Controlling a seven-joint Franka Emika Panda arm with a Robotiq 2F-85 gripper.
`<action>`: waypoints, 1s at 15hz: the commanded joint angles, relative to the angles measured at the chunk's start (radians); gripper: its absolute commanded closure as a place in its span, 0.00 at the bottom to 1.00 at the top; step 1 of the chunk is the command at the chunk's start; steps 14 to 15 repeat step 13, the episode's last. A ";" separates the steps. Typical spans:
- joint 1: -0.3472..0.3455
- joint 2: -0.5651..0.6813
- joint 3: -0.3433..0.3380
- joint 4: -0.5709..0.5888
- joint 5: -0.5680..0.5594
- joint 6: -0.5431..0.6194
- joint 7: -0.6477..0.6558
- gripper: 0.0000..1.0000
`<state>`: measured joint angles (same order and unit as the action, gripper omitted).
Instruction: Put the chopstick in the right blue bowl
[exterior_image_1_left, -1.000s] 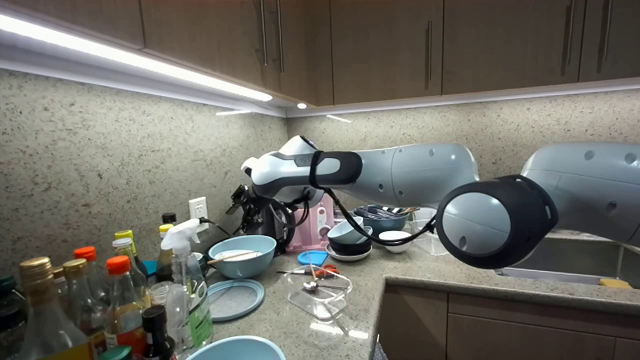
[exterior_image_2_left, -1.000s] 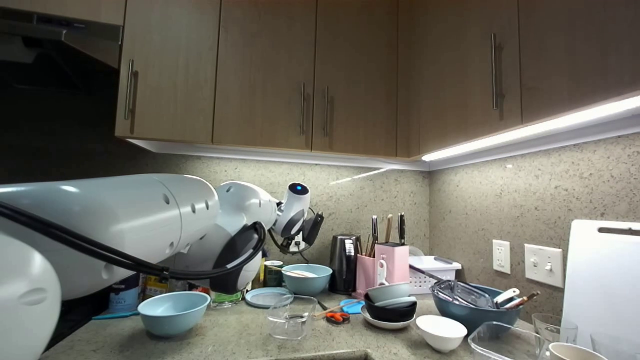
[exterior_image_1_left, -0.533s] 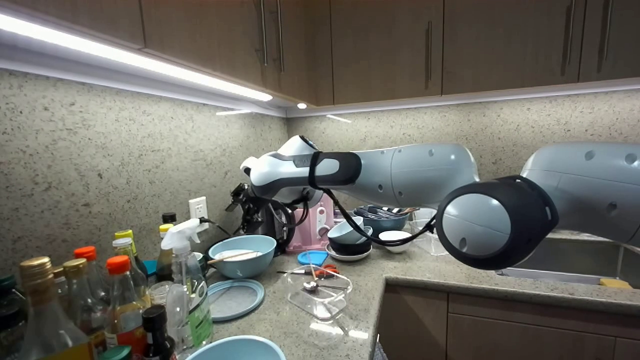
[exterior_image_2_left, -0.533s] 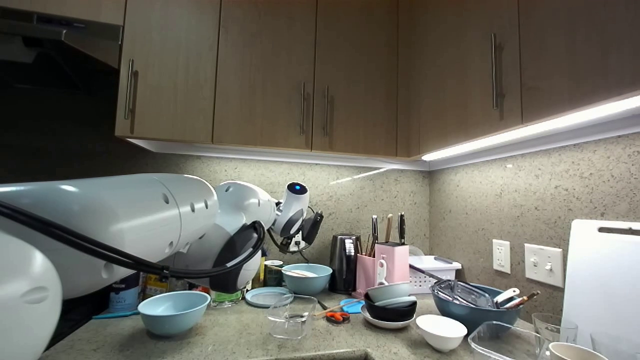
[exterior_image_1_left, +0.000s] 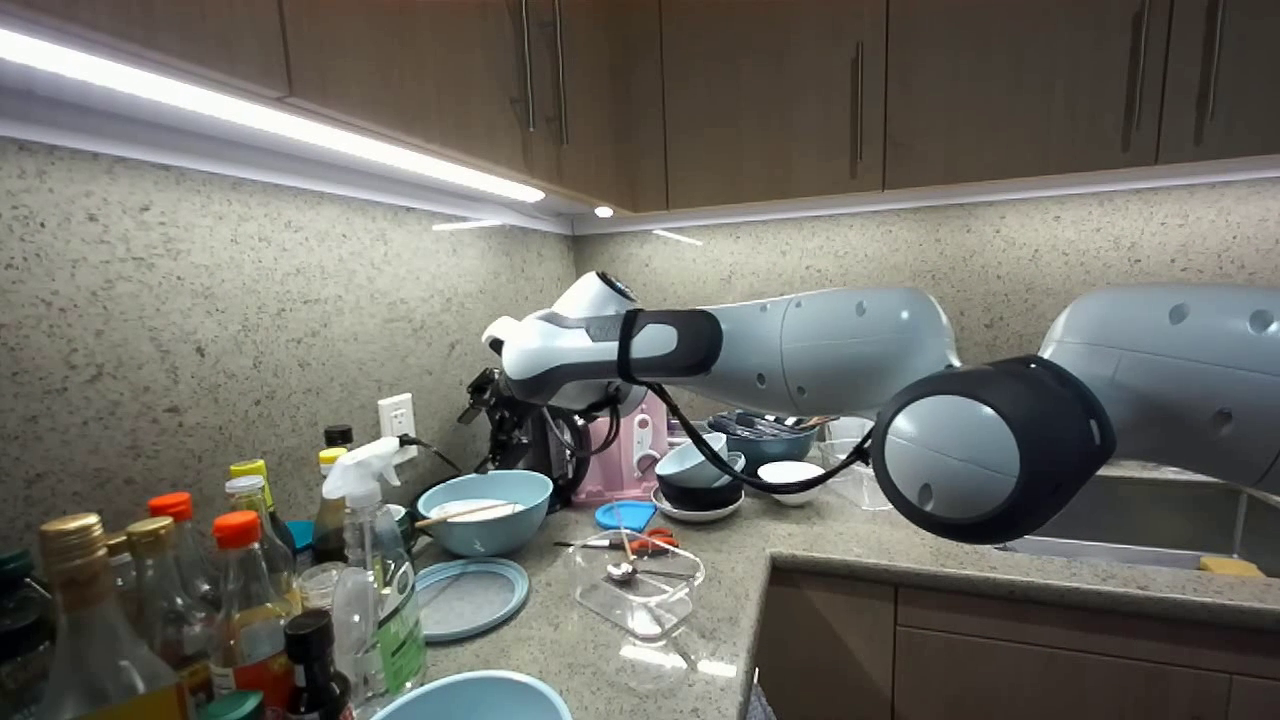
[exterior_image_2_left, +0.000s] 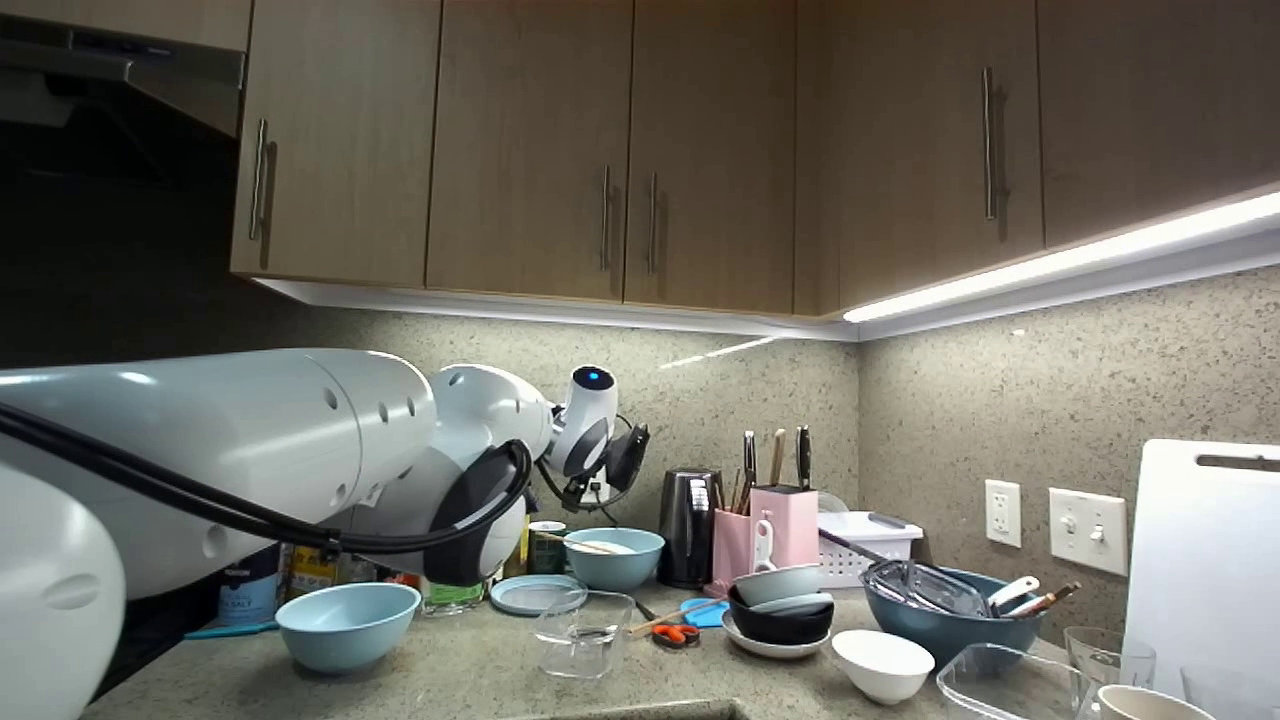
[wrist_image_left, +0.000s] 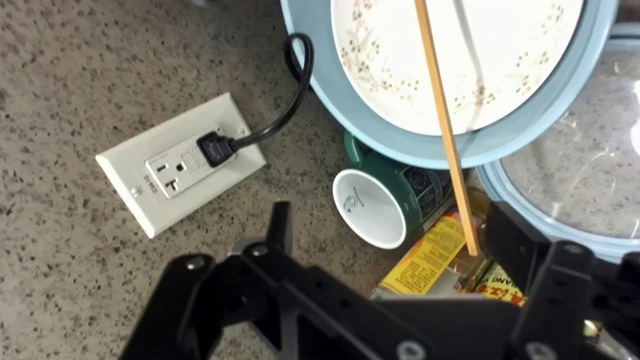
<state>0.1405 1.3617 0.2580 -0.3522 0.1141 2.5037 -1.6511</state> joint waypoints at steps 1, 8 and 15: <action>0.006 0.000 -0.154 -0.014 -0.086 0.016 0.224 0.00; 0.016 0.017 -0.356 -0.004 -0.259 0.101 0.599 0.00; 0.013 0.016 -0.345 -0.004 -0.228 0.083 0.562 0.00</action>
